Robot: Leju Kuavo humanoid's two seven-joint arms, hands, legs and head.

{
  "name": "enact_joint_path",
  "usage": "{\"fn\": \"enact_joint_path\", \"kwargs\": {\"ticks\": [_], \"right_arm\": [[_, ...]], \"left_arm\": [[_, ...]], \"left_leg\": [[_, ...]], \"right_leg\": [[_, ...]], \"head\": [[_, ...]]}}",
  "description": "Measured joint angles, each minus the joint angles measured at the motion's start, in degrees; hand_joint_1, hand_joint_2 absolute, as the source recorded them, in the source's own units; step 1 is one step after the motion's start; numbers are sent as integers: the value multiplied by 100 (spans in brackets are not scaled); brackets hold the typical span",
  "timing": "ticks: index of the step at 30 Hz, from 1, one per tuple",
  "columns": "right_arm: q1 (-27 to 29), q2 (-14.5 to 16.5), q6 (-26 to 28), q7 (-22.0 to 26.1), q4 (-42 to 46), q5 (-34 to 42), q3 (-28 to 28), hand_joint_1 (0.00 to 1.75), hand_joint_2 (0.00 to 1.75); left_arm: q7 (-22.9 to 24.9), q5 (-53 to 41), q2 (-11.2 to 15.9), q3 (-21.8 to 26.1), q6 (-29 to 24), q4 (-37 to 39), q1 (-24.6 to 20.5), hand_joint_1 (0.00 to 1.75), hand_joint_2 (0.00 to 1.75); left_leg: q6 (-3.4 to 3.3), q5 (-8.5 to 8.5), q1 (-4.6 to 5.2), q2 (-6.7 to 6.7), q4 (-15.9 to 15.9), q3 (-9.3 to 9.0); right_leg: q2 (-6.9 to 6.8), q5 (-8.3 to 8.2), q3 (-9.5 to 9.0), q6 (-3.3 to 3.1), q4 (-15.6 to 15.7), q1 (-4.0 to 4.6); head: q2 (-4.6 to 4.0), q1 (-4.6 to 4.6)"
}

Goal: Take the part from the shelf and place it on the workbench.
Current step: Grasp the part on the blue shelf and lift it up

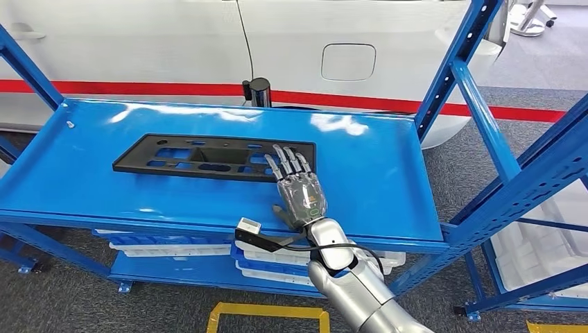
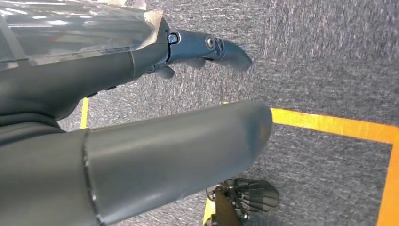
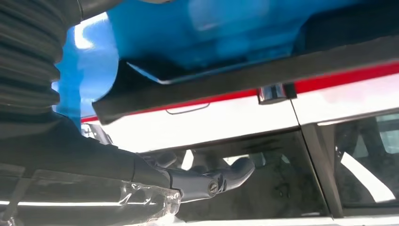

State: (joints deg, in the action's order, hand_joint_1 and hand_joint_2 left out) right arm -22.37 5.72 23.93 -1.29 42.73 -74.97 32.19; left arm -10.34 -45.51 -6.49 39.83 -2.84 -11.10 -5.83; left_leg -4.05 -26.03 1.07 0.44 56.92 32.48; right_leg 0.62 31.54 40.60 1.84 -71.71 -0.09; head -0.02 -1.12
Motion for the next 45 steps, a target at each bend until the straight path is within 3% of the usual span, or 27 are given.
{"fn": "enact_joint_path", "kwargs": {"ticks": [1, 2, 4, 6, 8, 11, 21, 37, 45], "right_arm": [[16, -10, 0, 0, -10, 0, 1, 0, 175], [26, -17, 2, 0, -17, 0, 1, 0, 175], [22, -26, 10, 4, -22, 0, 1, 0, 175], [-5, -20, 40, 16, -31, 0, 3, 0, 175], [-48, -1, 81, 29, -51, 0, 7, 0, 175], [-125, 54, 111, 44, -95, 4, 7, 0, 175], [-329, 189, 114, 1, -300, -45, 15, 0, 175], [-1025, 682, 124, -51, -1408, -111, 93, 0, 175], [-1267, 762, -83, -627, -1944, -213, 136, 0, 175]], "left_arm": [[0, -4, -4, -1, 0, 0, 2, 0, 0], [0, -10, -7, -1, -1, 0, 2, 0, 0], [0, -23, -7, -1, -1, 0, 1, 0, 0], [0, -43, -12, -1, -2, 0, -2, 0, 0], [1, -62, -21, -1, -3, 0, -4, 0, 0], [2, -74, -33, -1, -3, 0, -4, 0, 0], [10, -119, -46, -3, -3, 0, -15, 0, 0], [82, -166, -88, -5, -71, 0, -42, 0, 0], [94, -125, -104, -3, -145, 0, -53, 0, 0]], "left_leg": [[2, -3, 1, -1, 2, -1], [7, -7, 1, -4, 4, -4], [28, -25, 2, -16, 9, -27], [65, -52, 14, -24, 20, -42], [101, -70, 26, -26, 36, -28], [105, -79, 33, -29, 49, -18], [119, -72, 20, -27, 34, -21], [119, -70, 56, -29, 36, -19], [118, -71, 60, -30, 36, -19]], "right_leg": [[-2, 46, 114, 26, -213, -4], [-3, 10, 135, 68, -228, -6], [-11, -288, -149, 164, 397, -4], [-28, -556, -524, 134, 1158, 15], [-39, -633, -661, 19, 1421, 39], [-36, -658, -669, -29, 1437, 43], [-36, -653, -667, -37, 1435, 54], [-37, -653, -673, -36, 1439, 20], [-37, -653, -673, -36, 1441, 13]], "head": [[0, 0], [0, 0], [0, 0], [0, 1], [0, 2], [0, 4], [0, 5], [0, 5], [0, 5]]}}
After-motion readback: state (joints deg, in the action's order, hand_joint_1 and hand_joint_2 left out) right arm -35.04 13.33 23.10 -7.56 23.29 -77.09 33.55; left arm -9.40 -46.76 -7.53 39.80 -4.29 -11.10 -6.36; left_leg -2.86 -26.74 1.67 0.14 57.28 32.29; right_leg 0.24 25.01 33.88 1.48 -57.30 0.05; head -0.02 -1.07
